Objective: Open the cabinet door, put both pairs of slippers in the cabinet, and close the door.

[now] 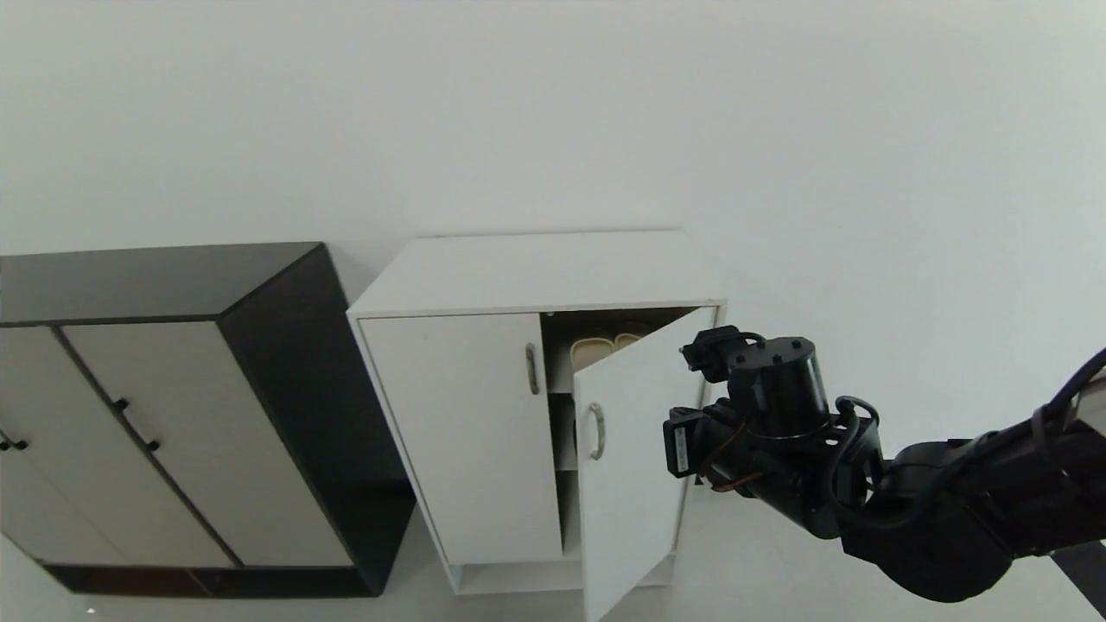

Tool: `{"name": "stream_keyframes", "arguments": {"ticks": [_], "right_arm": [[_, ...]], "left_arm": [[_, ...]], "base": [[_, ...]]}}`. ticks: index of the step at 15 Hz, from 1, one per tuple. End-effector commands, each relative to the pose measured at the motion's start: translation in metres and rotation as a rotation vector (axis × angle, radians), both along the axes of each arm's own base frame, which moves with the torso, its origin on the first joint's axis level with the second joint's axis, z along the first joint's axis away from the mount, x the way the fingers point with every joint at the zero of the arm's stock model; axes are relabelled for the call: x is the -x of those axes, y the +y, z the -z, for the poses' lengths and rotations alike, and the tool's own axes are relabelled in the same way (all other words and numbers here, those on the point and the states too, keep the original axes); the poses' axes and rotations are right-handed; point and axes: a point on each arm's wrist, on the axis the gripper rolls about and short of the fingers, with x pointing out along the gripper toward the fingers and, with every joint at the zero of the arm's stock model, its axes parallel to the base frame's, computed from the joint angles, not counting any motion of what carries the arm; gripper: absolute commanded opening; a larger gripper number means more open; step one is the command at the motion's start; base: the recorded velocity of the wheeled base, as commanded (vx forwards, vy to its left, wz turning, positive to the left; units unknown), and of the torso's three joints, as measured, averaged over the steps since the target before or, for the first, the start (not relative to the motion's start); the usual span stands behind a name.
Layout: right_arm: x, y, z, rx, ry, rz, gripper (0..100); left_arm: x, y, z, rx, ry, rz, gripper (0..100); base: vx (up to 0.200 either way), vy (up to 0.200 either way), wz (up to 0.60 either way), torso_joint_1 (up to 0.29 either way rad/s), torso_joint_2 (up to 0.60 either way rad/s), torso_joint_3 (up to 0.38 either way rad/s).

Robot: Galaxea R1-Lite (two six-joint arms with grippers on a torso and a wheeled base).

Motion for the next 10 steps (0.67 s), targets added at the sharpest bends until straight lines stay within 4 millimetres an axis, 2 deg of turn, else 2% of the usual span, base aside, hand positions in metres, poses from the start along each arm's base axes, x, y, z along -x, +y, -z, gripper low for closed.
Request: {"name": "stream_keyframes", "arguments": {"ticks": [1, 3, 8, 10], "right_arm": [[0.0, 0.0, 0.006, 0.01, 0.011, -0.002, 0], [0.0, -0.005, 0.009, -0.007, 0.028, -0.046, 0], [0.0, -0.033, 0.025, -0.062, -0.024, -0.241, 0], [-0.003, -0.036, 0.029, -0.059, -0.014, -0.245, 0]], "left_arm": [[0.0, 0.0, 0.0, 0.0, 0.001, 0.0, 0], [0.0, 0.0, 0.0, 0.0, 0.001, 0.0, 0], [0.0, 0.0, 0.0, 0.0, 0.001, 0.001, 0], [0.0, 0.0, 0.0, -0.001, 0.002, 0.001, 0]], "base": [[0.0, 0.0, 0.0, 0.0, 0.0, 0.0], [0.0, 0.0, 0.0, 0.0, 0.0, 0.0], [0.0, 0.0, 0.0, 0.0, 0.0, 0.0], [0.2, 0.0, 0.0, 0.002, 0.0, -0.002]]}}
